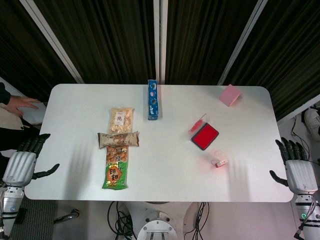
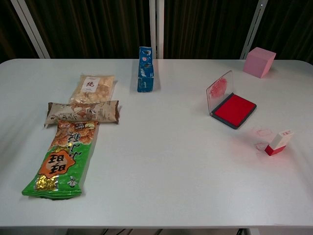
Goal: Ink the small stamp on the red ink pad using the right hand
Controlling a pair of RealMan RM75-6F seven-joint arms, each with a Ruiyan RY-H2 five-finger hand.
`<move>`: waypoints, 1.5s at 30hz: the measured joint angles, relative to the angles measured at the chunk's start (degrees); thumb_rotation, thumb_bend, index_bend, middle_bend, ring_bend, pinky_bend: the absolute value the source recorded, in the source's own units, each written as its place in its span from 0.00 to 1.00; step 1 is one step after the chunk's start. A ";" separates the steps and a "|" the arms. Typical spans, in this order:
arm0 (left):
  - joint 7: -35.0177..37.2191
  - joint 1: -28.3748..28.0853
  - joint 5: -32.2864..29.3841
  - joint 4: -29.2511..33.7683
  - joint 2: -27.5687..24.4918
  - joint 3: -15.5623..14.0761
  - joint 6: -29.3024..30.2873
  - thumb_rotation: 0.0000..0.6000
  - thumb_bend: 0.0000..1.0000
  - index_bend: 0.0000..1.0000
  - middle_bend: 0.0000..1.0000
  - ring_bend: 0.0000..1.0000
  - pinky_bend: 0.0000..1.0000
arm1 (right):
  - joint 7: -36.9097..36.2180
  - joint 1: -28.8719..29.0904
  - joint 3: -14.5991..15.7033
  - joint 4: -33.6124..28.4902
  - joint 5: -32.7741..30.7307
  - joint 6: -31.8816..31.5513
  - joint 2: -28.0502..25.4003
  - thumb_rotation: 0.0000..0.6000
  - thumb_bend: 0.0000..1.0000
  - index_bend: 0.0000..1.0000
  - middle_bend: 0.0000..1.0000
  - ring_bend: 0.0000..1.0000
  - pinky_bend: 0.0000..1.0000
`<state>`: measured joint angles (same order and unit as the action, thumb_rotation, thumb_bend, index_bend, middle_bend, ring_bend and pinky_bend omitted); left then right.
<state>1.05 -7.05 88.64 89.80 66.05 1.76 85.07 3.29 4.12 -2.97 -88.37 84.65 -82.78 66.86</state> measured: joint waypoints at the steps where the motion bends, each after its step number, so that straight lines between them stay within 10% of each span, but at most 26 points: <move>1: 0.01 0.00 -0.01 -0.02 0.01 0.00 0.00 0.72 0.17 0.11 0.13 0.12 0.21 | 0.02 0.01 0.02 0.02 -0.04 0.07 0.03 1.00 0.12 0.00 0.00 0.00 0.00; 15: -0.18 0.31 0.17 0.23 -0.08 -0.05 0.68 0.71 0.17 0.11 0.13 0.12 0.21 | -0.44 0.11 0.34 0.80 1.03 -0.17 0.01 1.00 0.12 0.00 0.00 0.01 0.01; 20: -0.25 0.29 -0.21 0.28 -0.24 -0.14 0.18 0.72 0.17 0.11 0.13 0.12 0.21 | -1.08 0.68 0.32 2.33 3.44 -1.14 0.41 1.00 0.13 0.00 0.10 0.64 0.90; 22: -0.13 0.22 -0.34 0.10 -0.14 -0.08 0.05 0.71 0.17 0.11 0.13 0.12 0.20 | -0.93 1.18 0.63 3.25 4.52 -0.79 0.44 1.00 0.13 0.01 0.16 0.77 1.00; 45: 1.57 0.35 -0.66 -1.88 0.90 -0.44 -0.40 0.72 0.17 0.11 0.13 0.12 0.21 | 13.72 12.73 2.35 11.78 9.71 13.05 14.71 1.00 0.14 0.25 0.25 0.79 1.00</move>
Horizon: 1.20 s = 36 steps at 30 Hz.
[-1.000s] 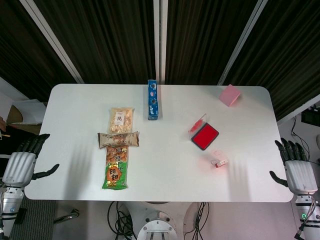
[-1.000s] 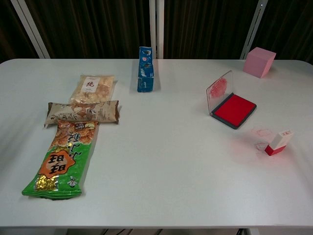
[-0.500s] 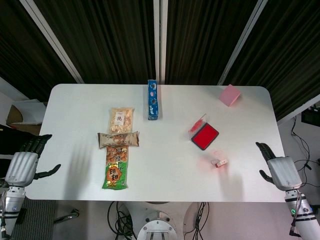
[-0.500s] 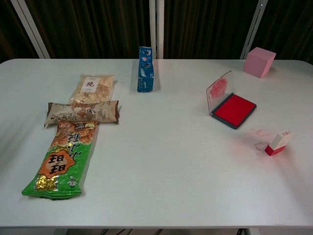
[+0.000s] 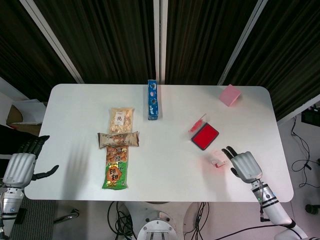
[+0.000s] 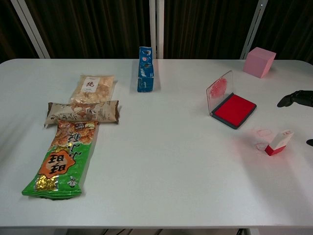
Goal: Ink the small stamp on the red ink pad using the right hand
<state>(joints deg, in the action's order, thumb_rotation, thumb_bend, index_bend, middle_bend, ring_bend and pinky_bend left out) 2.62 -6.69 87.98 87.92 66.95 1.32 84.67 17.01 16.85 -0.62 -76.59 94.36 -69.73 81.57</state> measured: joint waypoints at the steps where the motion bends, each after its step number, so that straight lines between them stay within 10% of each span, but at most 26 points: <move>1: 0.09 0.00 0.00 -0.09 0.01 -0.01 -0.01 0.72 0.17 0.11 0.13 0.12 0.21 | 0.32 0.30 -0.01 0.55 0.04 0.26 0.72 1.00 0.14 0.25 0.25 0.79 1.00; 36: 1.08 0.08 -0.18 -0.89 -0.20 -0.03 -0.25 0.72 0.17 0.11 0.13 0.12 0.21 | -2.79 1.79 0.93 11.40 -2.71 -0.55 11.11 1.00 0.20 0.50 0.45 0.82 1.00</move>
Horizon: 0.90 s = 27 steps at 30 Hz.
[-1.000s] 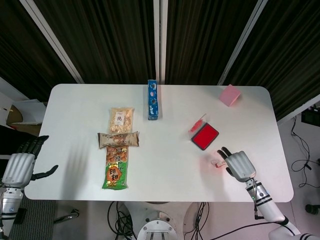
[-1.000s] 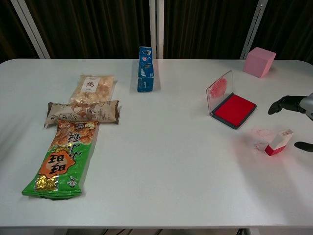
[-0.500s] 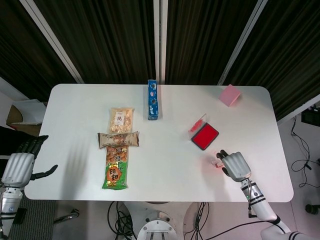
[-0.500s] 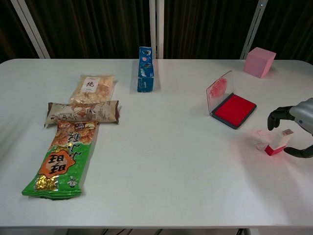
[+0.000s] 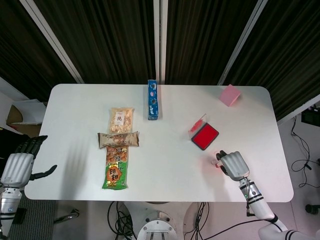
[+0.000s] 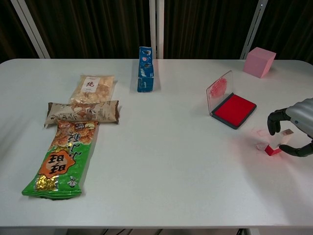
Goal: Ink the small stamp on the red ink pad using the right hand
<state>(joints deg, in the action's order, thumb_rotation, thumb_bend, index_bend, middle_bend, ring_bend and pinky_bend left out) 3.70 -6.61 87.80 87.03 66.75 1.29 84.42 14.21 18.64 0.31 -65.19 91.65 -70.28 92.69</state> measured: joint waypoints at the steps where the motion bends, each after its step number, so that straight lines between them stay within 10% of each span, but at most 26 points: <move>1: 0.03 0.00 -0.02 -0.03 0.01 -0.01 -0.03 0.72 0.17 0.11 0.13 0.12 0.21 | 0.10 0.01 0.00 0.08 -0.16 0.09 0.06 1.00 0.21 0.50 0.46 0.83 1.00; 27: 0.46 0.07 -0.24 -0.35 -0.11 0.06 -0.13 0.72 0.17 0.11 0.13 0.12 0.21 | 0.59 0.59 -0.06 -0.13 -1.37 -0.09 0.31 1.00 0.28 0.57 0.54 0.83 1.00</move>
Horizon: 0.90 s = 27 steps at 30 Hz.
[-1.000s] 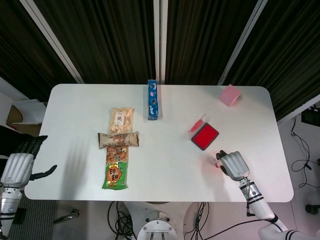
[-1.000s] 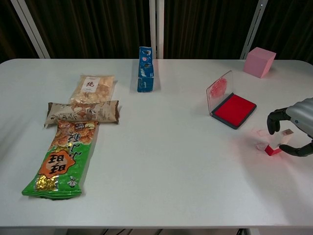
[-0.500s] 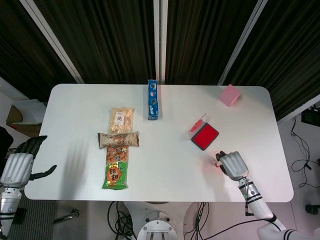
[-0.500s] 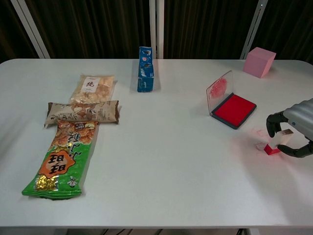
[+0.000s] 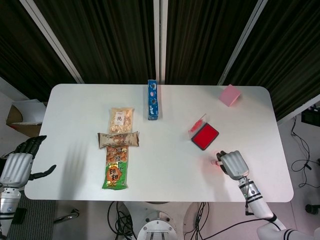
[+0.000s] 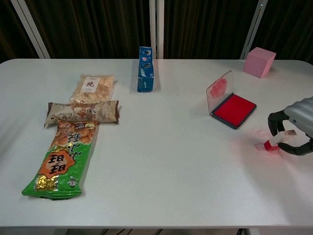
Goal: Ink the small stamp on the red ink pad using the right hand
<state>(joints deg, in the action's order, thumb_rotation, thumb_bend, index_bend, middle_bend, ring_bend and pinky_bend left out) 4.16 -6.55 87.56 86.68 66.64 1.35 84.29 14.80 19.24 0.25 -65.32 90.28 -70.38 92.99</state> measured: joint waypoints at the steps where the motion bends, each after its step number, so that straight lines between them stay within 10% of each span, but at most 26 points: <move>1: -0.02 0.00 0.00 0.03 -0.04 -0.01 -0.01 0.72 0.17 0.11 0.13 0.12 0.21 | -0.14 0.05 -0.09 -0.50 0.01 -0.14 -0.32 1.00 0.28 0.57 0.53 0.83 1.00; 27: 0.02 -0.70 -0.71 -0.30 0.10 0.34 -1.37 0.71 0.17 0.11 0.13 0.12 0.21 | 11.94 20.05 -12.60 -7.42 -21.02 24.85 -4.89 1.00 0.34 0.57 0.53 0.83 1.00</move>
<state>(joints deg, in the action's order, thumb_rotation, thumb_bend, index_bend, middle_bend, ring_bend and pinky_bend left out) 4.18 -7.25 86.86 86.38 66.74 1.69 82.92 26.75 39.28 -12.35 -72.73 69.27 -45.53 88.10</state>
